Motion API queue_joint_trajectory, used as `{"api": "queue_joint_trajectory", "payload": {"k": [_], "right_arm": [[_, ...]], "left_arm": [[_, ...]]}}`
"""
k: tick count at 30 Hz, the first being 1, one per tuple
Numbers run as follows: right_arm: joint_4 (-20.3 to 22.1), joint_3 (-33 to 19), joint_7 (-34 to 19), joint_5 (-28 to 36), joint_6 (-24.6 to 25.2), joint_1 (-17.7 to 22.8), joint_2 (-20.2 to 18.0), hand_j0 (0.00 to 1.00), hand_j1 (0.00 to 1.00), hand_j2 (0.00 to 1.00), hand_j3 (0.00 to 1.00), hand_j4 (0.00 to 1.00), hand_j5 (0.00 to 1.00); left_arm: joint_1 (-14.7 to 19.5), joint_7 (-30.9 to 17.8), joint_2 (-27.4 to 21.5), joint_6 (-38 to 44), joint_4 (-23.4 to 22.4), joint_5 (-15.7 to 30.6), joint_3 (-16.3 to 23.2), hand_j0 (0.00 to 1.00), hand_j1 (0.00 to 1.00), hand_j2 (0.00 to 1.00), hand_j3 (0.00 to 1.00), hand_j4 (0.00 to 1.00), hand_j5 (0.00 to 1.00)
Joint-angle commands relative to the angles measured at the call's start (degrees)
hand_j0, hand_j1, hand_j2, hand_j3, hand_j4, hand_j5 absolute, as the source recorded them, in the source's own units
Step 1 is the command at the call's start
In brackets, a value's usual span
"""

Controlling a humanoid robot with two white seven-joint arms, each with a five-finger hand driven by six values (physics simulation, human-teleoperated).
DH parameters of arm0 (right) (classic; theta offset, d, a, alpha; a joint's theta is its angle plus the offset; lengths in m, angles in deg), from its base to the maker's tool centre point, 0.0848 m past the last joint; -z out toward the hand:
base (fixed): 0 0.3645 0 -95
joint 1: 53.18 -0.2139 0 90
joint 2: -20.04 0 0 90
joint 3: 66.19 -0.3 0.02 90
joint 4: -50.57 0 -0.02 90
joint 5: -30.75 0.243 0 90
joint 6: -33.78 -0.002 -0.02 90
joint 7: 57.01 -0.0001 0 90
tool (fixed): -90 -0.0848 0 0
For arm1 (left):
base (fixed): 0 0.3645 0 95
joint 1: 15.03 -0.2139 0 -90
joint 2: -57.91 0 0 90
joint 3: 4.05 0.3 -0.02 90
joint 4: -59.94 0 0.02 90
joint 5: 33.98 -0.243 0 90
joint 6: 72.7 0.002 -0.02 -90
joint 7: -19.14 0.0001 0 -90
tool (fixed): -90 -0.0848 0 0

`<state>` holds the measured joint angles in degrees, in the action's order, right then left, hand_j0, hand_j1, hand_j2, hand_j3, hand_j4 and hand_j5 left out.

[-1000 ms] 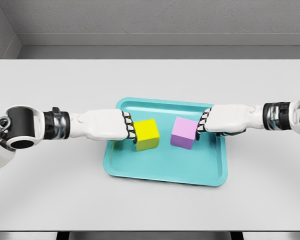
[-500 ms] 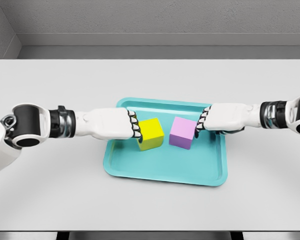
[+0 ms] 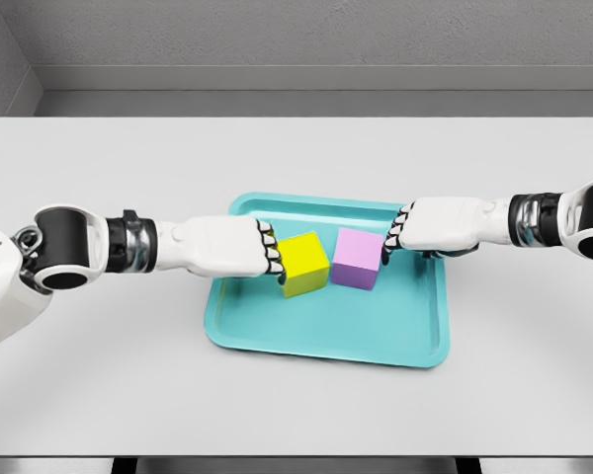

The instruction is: Push two cubes

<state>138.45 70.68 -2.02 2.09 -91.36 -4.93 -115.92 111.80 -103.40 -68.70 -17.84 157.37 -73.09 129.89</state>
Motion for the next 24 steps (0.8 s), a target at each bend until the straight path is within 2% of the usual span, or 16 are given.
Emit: {"api": "queue_joint_trajectory", "payload": {"k": [1, 8, 11, 16, 24], "right_arm": [[-0.2, 0.0, 0.0, 0.2, 0.1, 0.0, 0.1, 0.68, 0.68, 0.68, 0.68, 0.68, 0.68], [-0.2, 0.0, 0.0, 0.1, 0.1, -0.2, 0.1, 0.68, 0.68, 0.68, 0.68, 0.68, 0.68], [-0.2, 0.0, 0.0, 0.1, 0.1, -0.3, 0.1, 0.68, 0.68, 0.68, 0.68, 0.68, 0.68], [-0.2, 0.0, 0.0, 0.1, 0.1, -0.6, 0.6, 0.68, 0.68, 0.68, 0.68, 0.68, 0.68], [-0.2, 0.0, 0.0, -0.3, 0.1, -0.6, 1.1, 0.68, 0.68, 0.68, 0.68, 0.68, 0.68]], "left_arm": [[0.0, 0.0, -0.5, 0.1, -0.1, 0.3, -0.1, 0.68, 0.68, 0.68, 0.68, 0.68, 0.68], [0.2, 0.0, -1.5, 0.1, -0.8, 0.3, -0.3, 0.68, 0.68, 0.68, 0.68, 0.68, 0.68], [0.7, 0.0, -1.4, 0.1, -2.8, 0.3, -0.3, 0.68, 0.68, 0.68, 0.68, 0.68, 0.68], [1.7, 0.0, 0.2, 0.1, -4.9, 0.3, -0.2, 0.68, 0.68, 0.68, 0.68, 0.68, 0.68], [1.9, -0.1, 2.6, 0.1, -5.1, 0.0, -0.1, 0.68, 0.68, 0.68, 0.68, 0.68, 0.68]]}}
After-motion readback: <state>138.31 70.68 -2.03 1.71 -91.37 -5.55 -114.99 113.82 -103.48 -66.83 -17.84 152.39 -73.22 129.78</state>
